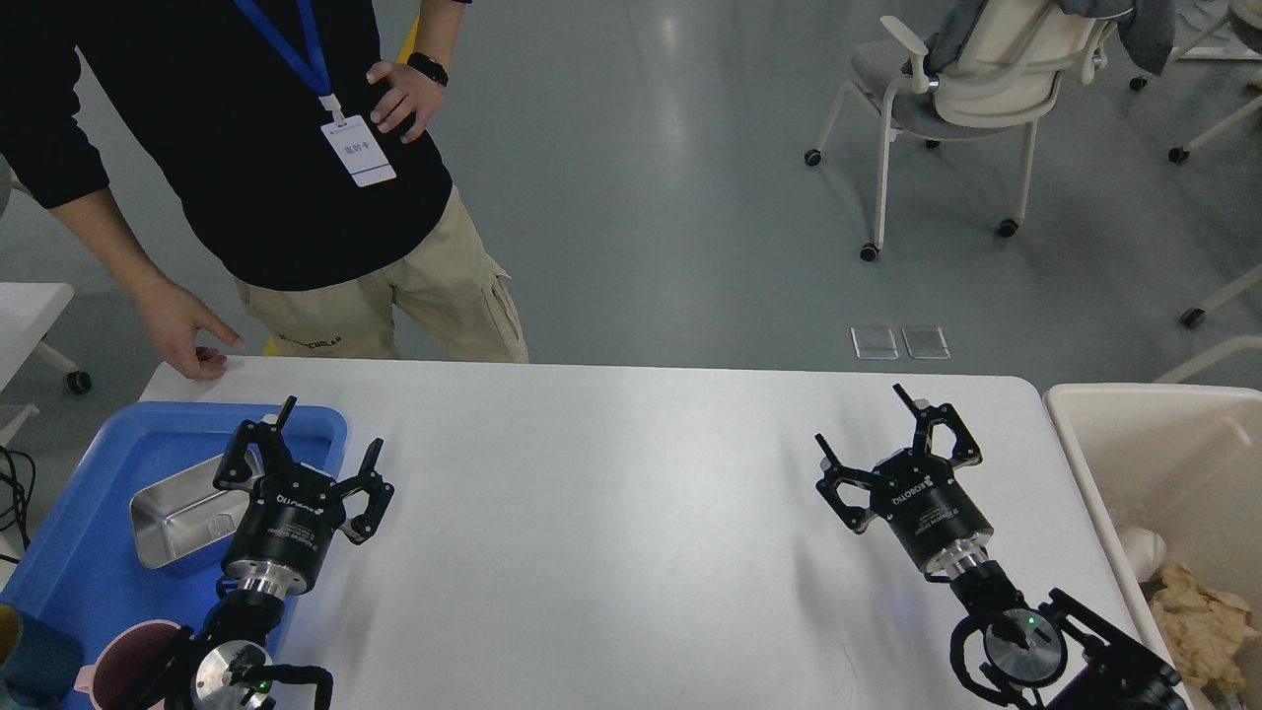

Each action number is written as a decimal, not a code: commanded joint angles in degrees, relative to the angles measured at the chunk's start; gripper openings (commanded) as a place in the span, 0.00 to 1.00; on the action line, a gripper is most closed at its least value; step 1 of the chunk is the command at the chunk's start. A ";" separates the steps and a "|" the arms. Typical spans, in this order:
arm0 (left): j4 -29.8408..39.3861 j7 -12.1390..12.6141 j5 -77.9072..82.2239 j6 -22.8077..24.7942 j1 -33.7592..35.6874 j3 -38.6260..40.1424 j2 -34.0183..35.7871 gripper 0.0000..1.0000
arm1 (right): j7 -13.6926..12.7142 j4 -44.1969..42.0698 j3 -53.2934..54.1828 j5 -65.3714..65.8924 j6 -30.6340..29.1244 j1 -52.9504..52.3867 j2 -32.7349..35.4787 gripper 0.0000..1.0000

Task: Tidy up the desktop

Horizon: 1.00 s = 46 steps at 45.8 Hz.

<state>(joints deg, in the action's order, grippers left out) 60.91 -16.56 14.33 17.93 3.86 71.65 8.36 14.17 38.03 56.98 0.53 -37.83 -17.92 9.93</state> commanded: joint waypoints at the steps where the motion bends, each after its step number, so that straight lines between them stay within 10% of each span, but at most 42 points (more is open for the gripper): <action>1: 0.00 -0.05 0.09 0.17 0.00 -0.28 -0.10 0.98 | -0.02 -4.45 0.94 -0.09 0.21 -2.38 -0.09 1.00; 19: 0.00 -0.05 0.09 0.17 -0.17 -0.72 -0.80 0.98 | 0.07 -15.88 2.43 -0.18 0.30 -8.53 -1.50 1.00; 46: -0.09 -0.05 0.09 0.44 -0.70 -0.90 -0.80 0.98 | -0.63 -6.22 1.47 -0.27 -5.67 -6.51 0.00 1.00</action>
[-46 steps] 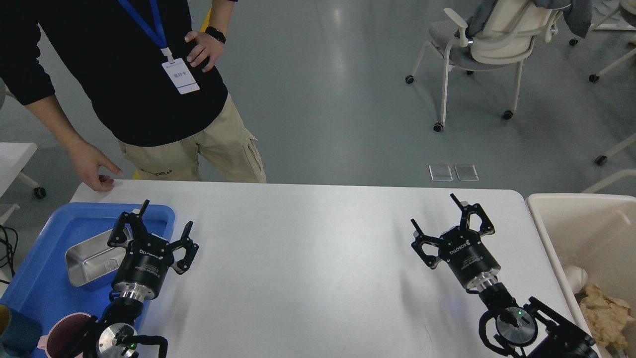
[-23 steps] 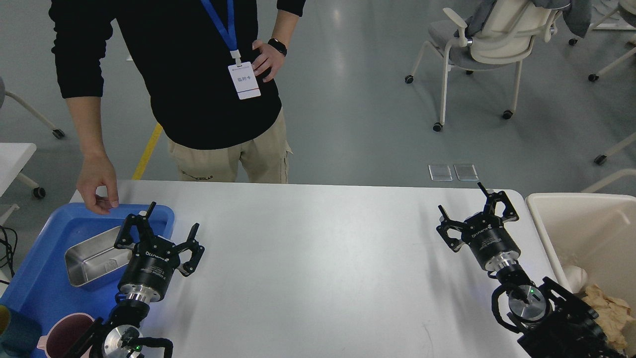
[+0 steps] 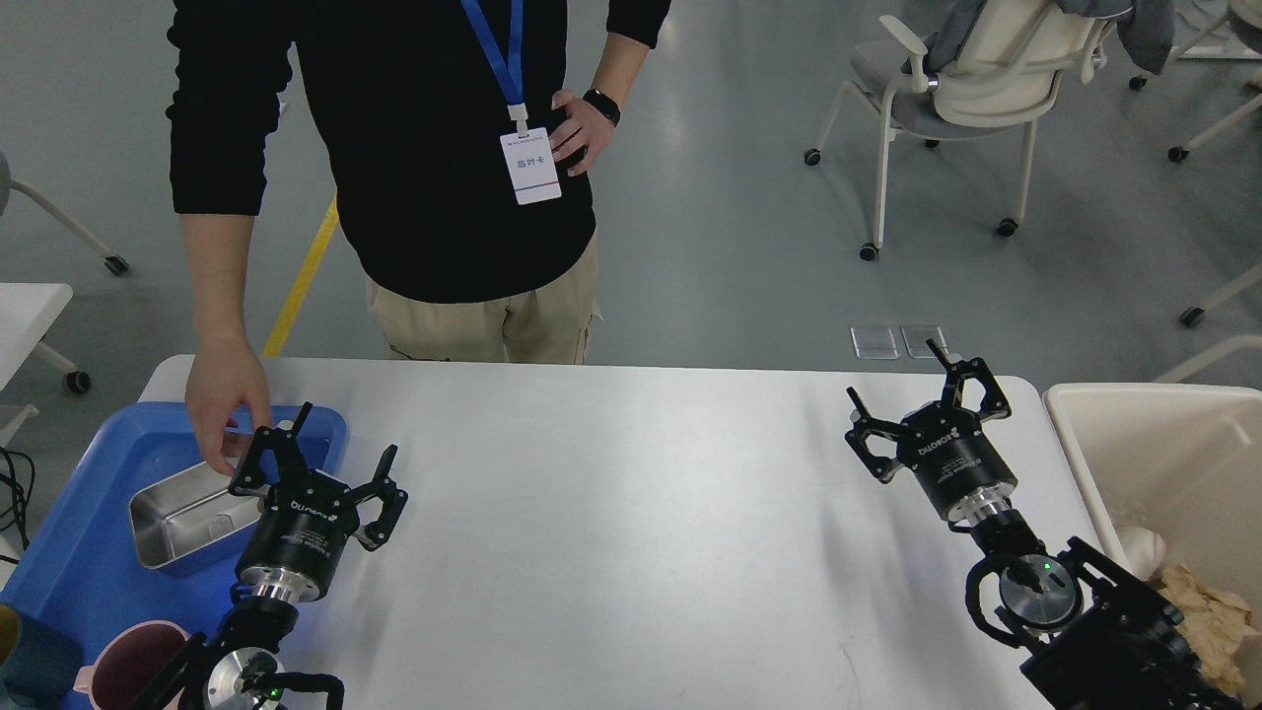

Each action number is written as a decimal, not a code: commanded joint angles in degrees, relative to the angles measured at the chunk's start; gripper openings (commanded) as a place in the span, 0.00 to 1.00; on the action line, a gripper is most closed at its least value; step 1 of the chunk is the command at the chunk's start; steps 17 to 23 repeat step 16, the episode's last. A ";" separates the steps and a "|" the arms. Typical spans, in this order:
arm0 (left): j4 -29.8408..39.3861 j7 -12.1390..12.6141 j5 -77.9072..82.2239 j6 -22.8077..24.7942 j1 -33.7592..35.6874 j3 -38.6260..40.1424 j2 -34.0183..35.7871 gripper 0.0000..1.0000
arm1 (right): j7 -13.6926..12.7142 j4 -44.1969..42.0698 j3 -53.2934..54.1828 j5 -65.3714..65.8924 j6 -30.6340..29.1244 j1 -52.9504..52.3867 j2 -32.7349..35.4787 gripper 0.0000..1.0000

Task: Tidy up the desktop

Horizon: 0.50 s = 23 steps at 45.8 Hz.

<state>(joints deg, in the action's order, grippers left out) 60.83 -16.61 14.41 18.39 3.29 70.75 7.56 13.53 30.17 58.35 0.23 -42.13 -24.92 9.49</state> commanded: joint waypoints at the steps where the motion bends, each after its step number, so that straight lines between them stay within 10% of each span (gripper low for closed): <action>1: -0.01 0.00 0.00 -0.02 -0.13 0.00 0.00 0.98 | 0.09 1.82 0.10 0.04 -1.46 0.48 0.45 1.00; 23: 0.08 0.26 -0.09 -1.60 0.14 0.70 0.00 0.98 | 0.27 1.91 0.89 -0.05 -1.37 1.63 -0.08 1.00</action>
